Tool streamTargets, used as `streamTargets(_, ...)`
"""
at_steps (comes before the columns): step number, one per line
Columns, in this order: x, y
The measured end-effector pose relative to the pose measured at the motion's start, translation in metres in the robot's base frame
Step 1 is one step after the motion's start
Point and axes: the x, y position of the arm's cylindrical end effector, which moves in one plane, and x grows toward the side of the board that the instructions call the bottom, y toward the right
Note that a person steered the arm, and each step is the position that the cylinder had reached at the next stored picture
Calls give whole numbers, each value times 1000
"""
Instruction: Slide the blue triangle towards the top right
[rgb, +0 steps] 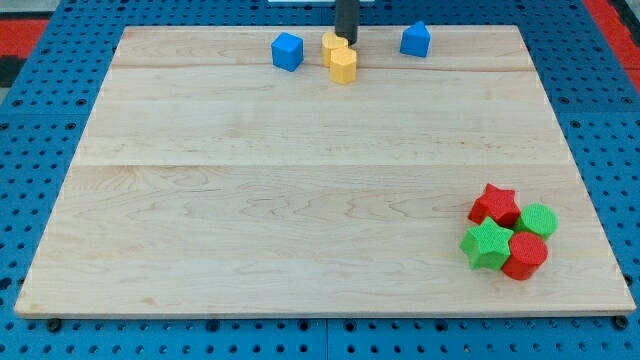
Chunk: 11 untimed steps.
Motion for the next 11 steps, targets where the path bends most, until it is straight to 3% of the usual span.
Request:
streamTargets(5,0,101)
streamTargets(7,13,58)
streamTargets(8,35,62)
streamTargets(11,21,120)
